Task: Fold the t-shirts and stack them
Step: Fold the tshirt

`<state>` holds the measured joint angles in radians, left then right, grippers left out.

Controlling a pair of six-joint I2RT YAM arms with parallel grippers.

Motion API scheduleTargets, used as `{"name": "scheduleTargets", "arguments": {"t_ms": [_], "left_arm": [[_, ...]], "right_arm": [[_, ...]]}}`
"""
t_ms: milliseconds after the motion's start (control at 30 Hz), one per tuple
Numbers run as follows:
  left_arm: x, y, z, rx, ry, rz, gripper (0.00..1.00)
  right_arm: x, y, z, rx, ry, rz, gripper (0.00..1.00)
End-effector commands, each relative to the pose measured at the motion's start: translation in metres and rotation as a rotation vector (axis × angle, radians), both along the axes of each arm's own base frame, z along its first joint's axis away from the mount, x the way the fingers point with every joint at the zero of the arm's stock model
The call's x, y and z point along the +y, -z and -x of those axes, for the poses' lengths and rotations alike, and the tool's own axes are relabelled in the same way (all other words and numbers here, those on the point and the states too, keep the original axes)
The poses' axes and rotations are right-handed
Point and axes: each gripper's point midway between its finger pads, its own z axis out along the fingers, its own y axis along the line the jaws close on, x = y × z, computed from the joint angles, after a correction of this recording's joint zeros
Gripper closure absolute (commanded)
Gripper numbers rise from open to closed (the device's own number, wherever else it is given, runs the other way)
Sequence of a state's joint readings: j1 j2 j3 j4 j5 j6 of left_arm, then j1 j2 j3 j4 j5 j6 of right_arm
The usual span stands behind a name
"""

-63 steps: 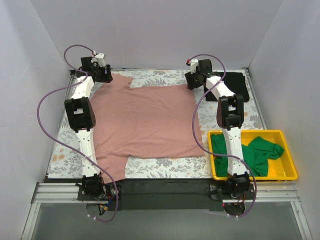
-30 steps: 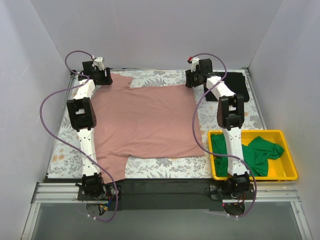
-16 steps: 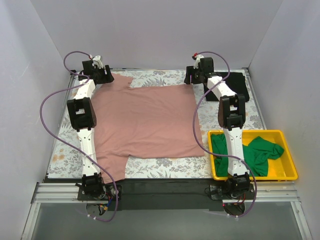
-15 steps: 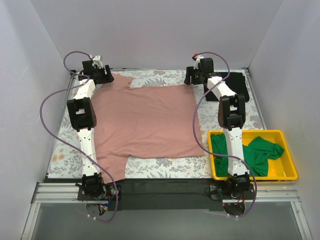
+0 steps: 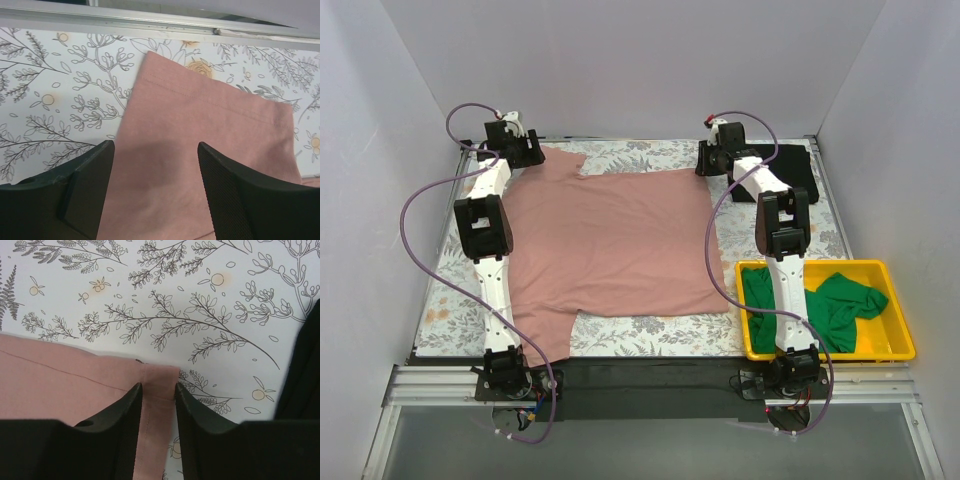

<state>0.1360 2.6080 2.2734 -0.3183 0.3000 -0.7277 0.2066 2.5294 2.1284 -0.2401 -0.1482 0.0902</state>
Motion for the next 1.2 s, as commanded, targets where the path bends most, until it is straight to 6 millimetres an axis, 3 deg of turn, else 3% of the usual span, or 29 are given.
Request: {"name": "scheduleTargets", "arguments": {"t_ms": [0, 233, 500, 600, 633, 833, 967, 1033, 1167], "left_arm": [[0.02, -0.028, -0.01, -0.059, -0.077, -0.058, 0.33], [0.02, -0.014, -0.014, -0.053, -0.059, -0.07, 0.35], [0.021, 0.011, -0.015, -0.024, -0.041, -0.086, 0.38], [0.019, 0.017, -0.018, -0.027, -0.03, -0.09, 0.47], [0.019, 0.017, -0.02, -0.032, -0.026, -0.091, 0.54], [-0.01, 0.031, -0.019, -0.024, 0.061, -0.099, 0.61], [-0.014, 0.042, -0.021, -0.023, 0.061, -0.11, 0.63], [-0.013, 0.043, -0.024, -0.033, 0.055, -0.117, 0.71], [-0.011, 0.03, -0.031, -0.074, 0.039, -0.119, 1.0]], "right_arm": [[0.008, 0.016, 0.006, 0.018, -0.032, 0.022, 0.62], [0.01, 0.021, 0.007, 0.019, -0.046, 0.028, 0.98], [0.013, 0.022, 0.008, 0.021, -0.066, 0.023, 0.99], [0.015, 0.021, 0.009, 0.02, -0.074, 0.021, 0.99], [0.015, 0.021, 0.009, 0.019, -0.075, 0.02, 0.99], [0.017, 0.014, 0.006, 0.0, -0.093, 0.018, 0.99], [0.021, 0.002, 0.003, -0.024, -0.114, 0.002, 0.99], [0.022, -0.002, 0.004, -0.03, -0.122, 0.001, 0.99], [0.023, -0.013, 0.002, -0.054, -0.138, -0.001, 0.99]]}}
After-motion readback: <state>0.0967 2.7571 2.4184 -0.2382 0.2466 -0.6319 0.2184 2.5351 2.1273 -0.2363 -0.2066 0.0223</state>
